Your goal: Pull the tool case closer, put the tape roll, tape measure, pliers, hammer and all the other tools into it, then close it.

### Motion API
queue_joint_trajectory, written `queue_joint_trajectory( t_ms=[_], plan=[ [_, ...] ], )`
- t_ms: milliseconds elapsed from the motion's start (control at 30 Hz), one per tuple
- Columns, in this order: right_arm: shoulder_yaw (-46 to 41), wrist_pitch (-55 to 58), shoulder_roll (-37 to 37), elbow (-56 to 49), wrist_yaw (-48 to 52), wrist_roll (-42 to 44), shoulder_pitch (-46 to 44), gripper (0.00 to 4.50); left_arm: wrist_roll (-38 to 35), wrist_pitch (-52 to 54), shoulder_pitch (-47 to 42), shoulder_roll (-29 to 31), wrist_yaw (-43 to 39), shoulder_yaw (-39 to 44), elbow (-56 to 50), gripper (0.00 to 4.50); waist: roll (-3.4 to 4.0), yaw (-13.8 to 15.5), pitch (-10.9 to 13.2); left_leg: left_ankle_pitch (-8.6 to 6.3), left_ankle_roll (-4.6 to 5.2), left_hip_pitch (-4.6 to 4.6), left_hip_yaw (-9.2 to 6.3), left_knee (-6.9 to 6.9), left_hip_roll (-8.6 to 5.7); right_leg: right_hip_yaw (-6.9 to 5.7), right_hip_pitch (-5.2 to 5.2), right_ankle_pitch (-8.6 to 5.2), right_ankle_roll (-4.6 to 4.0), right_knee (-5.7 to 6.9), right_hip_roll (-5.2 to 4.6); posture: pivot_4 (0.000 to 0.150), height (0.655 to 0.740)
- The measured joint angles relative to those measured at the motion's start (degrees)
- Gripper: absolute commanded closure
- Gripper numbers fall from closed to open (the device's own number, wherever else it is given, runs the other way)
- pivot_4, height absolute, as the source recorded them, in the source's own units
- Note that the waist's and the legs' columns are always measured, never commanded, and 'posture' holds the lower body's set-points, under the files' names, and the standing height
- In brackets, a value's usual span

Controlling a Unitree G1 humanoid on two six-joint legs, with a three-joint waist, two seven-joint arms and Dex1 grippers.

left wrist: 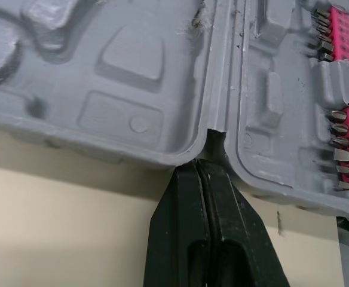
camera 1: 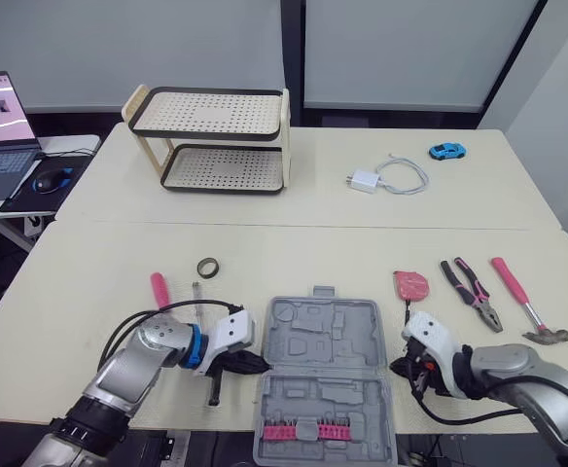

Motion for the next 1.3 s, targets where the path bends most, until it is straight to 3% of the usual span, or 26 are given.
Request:
queue_joint_trajectory(
  t_ms=[133,233,500,633,667,767,1000,1133,1233,1300],
  plan=[
    [-2.94,-4.41,-2.57,0.48,0.87,-0.02,2.73,4.48,-2.80,0.24,0.75,1.74,0.15,3.51,-0.25,4.50,-0.02,0.03,0.02,0.00,0.00,-0.02,0.01,-0.02,0.01,0.00,-0.01,0.00,0.00,-0.02,-0.01,0.150,0.7350],
    [-8.31,-12.47,-5.05,0.48,2.50,-1.09,8.17,4.48,-8.42,2.07,2.97,3.50,0.53,11.25,-1.51,4.50,-0.05,0.06,0.03,-0.01,0.00,-0.03,0.01,-0.03,0.03,-0.01,-0.02,-0.02,0.01,-0.03,-0.01,0.150,0.7350],
    [-33.70,-30.66,-3.88,1.10,9.09,0.28,21.74,4.48,-15.38,2.68,14.09,6.78,7.26,35.52,-1.05,4.50,-0.08,0.04,0.05,-0.01,0.00,0.08,0.11,-0.04,0.04,0.09,0.08,-0.04,0.01,-0.04,-0.02,0.150,0.7350],
    [-47.20,-33.20,-3.91,5.47,12.79,1.12,26.68,4.50,-16.02,4.11,21.19,7.64,10.42,46.09,4.22,3.63,-0.19,-0.02,0.10,-0.02,0.00,0.12,0.16,-0.07,0.04,0.12,0.08,-0.07,-0.02,-0.05,-0.01,0.150,0.7350],
    [-50.55,-33.51,-4.03,7.03,14.14,1.14,28.24,4.09,-16.62,4.77,23.76,8.23,10.14,48.64,5.59,3.26,-0.24,-0.04,0.11,-0.02,0.00,0.12,0.17,-0.09,0.05,0.12,0.07,-0.08,-0.03,-0.08,-0.01,0.150,0.7350],
    [-55.46,-34.16,-4.66,11.25,17.76,1.09,31.49,3.47,-17.49,6.00,28.15,9.34,8.44,52.11,8.09,2.32,-0.36,-0.02,0.10,-0.02,-0.01,0.14,0.19,-0.09,0.05,0.13,0.10,-0.16,-0.04,-0.09,-0.02,0.150,0.7350],
    [-60.74,-34.95,-5.50,16.21,23.08,1.30,34.03,1.84,-19.01,6.65,29.29,10.15,6.32,52.44,8.48,0.06,-0.43,0.38,0.07,-0.01,-0.02,0.20,0.23,-0.05,0.08,0.16,0.17,-0.33,0.08,-0.07,-0.01,0.150,0.7350],
    [-60.89,-35.09,-5.50,16.85,23.57,1.27,33.58,1.00,-19.03,5.96,28.02,10.14,6.59,52.15,8.48,0.00,-0.43,0.30,0.07,-0.02,-0.03,0.18,0.26,-0.08,0.08,0.18,0.13,-0.16,-0.03,-0.08,-0.02,0.150,0.7350],
    [-60.77,-35.66,-5.50,17.26,23.66,1.10,33.34,0.04,-19.00,5.82,27.63,10.13,6.77,52.01,8.58,0.00,-0.43,0.18,0.07,-0.03,-0.03,0.16,0.27,-0.14,0.08,0.18,0.09,-0.17,-0.05,-0.08,-0.02,0.150,0.7350],
    [-60.32,-36.00,-5.50,17.35,23.61,1.11,32.29,0.04,-18.93,5.45,27.44,10.13,6.92,51.97,8.75,0.00,-0.43,0.06,0.08,-0.03,-0.03,0.17,0.27,-0.15,0.08,0.18,0.09,-0.17,-0.06,-0.08,-0.02,0.150,0.7350]
  ],
)
